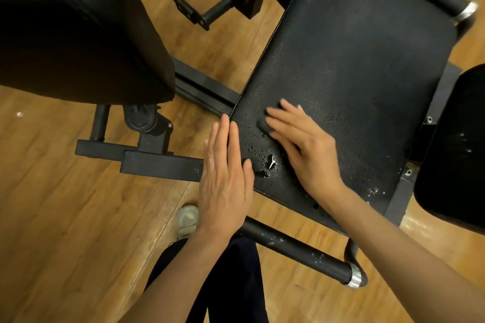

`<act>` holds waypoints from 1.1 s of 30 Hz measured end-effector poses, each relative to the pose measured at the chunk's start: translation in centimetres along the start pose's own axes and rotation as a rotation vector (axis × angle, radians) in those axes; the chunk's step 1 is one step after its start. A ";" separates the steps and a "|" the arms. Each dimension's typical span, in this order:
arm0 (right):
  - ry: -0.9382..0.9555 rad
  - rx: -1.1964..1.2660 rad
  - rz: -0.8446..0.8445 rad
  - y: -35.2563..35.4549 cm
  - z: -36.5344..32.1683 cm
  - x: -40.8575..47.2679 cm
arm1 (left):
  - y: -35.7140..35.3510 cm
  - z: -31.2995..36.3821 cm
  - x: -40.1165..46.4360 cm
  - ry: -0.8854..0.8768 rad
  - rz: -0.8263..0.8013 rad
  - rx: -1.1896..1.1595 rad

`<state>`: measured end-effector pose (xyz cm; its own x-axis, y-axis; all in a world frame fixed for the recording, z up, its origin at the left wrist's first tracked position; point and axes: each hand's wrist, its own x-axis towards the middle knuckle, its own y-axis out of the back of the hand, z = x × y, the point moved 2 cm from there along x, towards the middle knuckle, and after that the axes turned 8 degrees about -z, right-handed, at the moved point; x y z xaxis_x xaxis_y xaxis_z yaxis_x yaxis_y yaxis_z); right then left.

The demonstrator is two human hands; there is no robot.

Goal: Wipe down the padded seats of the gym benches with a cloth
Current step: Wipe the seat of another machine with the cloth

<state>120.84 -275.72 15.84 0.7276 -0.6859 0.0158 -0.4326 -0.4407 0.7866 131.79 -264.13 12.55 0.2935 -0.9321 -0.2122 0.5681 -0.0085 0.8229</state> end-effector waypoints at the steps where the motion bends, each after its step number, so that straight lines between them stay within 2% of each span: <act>1: 0.002 -0.003 0.034 -0.8 -0.3 1.8 | 0.0 0.0 0.0 -0.001 -0.001 0.005; 5: 0.010 -0.045 0.057 -2.9 -1.3 6.4 | 0.0 -0.1 0.0 -0.012 0.014 0.017; 9: 0.002 0.006 -0.027 -1.9 -1.9 -0.6 | 0.0 -0.1 -0.2 -0.025 0.007 -0.013; 11: 0.024 0.025 -0.047 -1.3 -1.2 -0.2 | 0.0 -0.2 -0.2 -0.027 0.012 -0.015; 15: -0.071 -0.092 0.153 -1.6 0.2 5.8 | -0.1 -0.2 -0.1 -0.026 0.033 -0.018; 17: -0.145 -0.082 0.226 -1.8 -0.6 4.7 | 0.1 -0.3 -0.1 -0.036 0.033 -0.039; 20: -0.205 -0.020 0.182 -2.0 -2.4 -1.8 | 0.5 0.3 -0.5 -0.155 0.005 -0.023; 22: -0.170 -0.026 0.118 -1.4 -1.6 -3.2 | 0.2 1.4 -1.2 -0.262 -0.022 -0.008; 24: -0.181 -0.054 0.175 -0.3 0.6 -0.8 | -0.4 2.0 -1.9 -0.297 -0.057 0.031; 26: -0.301 -0.060 0.281 0.6 2.2 2.0 | -1.0 1.8 -2.2 -0.282 -0.069 0.078; 29: -0.399 -0.057 0.379 -0.2 0.5 0.5 | -1.1 1.8 -2.0 -0.284 -0.081 0.117; 33: -0.343 -0.102 0.211 -2.5 -2.9 -6.2 | -1.1 1.8 -2.2 -0.295 -0.082 0.147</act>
<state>118.96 -268.66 15.54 0.4019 -0.9156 -0.0097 -0.4853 -0.2221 0.8457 129.10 -262.75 13.03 0.0037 -0.9906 -0.1369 0.4573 -0.1201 0.8811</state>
